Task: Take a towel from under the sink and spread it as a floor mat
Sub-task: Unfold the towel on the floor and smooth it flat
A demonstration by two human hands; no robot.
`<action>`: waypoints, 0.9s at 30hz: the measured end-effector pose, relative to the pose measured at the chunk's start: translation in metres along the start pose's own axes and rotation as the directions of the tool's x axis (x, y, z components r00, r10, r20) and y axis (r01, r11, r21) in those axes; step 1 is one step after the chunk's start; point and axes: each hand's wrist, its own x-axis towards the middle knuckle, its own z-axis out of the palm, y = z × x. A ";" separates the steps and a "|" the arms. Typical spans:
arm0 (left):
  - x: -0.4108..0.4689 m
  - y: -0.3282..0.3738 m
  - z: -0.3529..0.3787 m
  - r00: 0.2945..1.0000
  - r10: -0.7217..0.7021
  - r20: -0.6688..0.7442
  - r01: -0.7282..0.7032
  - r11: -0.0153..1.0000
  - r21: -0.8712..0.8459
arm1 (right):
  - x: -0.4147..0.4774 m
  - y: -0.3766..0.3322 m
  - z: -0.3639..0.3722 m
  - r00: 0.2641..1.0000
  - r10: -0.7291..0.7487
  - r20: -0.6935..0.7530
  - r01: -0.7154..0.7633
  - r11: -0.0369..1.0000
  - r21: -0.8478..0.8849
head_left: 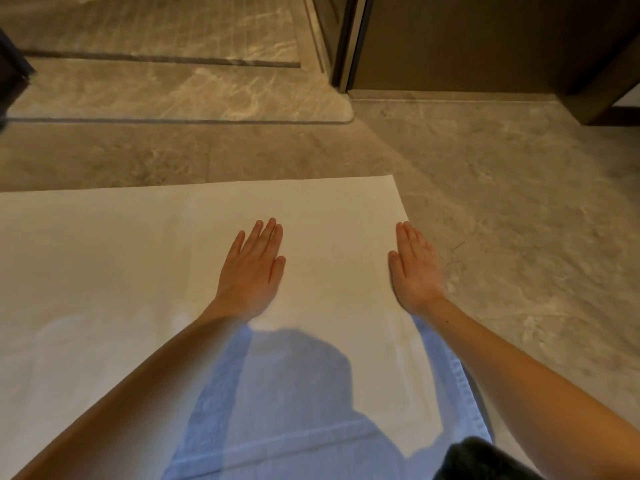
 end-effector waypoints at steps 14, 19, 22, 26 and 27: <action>-0.078 0.078 0.012 0.999 -0.054 -0.003 0.053 0.996 -0.070 | -0.077 -0.128 0.014 0.949 -0.315 0.019 0.290 0.895 0.338; -0.089 0.076 0.014 1.000 -0.028 -0.007 0.027 0.999 -0.025 | -0.084 -0.131 0.037 0.913 -0.390 0.118 0.365 0.911 0.192; -0.091 0.077 0.013 0.996 -0.018 -0.082 0.011 0.996 -0.091 | -0.081 -0.107 0.039 0.933 -0.337 0.127 0.338 0.941 0.016; -0.092 0.076 0.012 0.996 -0.014 -0.087 0.004 0.993 -0.118 | -0.081 -0.067 0.032 0.967 -0.242 0.080 0.245 0.969 -0.031; -0.092 0.076 0.012 0.997 -0.009 -0.079 0.000 0.993 -0.115 | -0.080 -0.055 0.028 0.975 -0.210 0.067 0.213 0.977 -0.033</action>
